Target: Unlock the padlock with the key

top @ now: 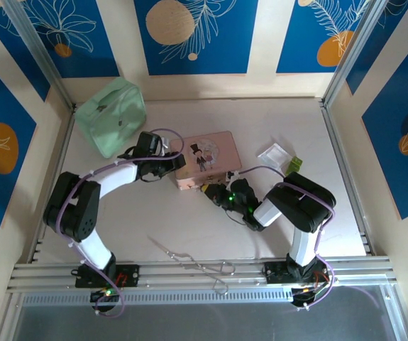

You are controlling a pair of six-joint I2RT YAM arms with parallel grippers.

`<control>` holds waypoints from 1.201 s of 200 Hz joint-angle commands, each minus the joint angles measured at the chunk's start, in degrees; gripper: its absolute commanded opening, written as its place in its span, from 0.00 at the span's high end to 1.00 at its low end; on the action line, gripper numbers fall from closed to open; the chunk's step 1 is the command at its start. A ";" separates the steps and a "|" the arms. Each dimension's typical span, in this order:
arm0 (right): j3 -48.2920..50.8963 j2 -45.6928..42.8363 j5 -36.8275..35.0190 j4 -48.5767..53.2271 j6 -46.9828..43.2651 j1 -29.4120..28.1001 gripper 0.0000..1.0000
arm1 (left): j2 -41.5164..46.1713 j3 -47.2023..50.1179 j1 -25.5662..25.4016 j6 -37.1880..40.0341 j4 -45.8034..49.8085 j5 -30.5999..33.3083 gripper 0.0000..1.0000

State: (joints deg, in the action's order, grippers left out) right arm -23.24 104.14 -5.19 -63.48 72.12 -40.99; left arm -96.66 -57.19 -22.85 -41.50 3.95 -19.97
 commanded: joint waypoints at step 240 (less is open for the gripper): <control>1.28 -5.88 -0.56 4.67 -0.69 2.63 1.00 | 1.47 2.70 -3.52 1.10 0.53 2.41 0.39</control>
State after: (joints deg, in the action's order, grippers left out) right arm -20.34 99.46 -7.05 -59.68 73.73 -38.33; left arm -94.19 -54.94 -26.06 -41.50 4.80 -17.50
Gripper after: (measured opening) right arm 0.067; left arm 0.596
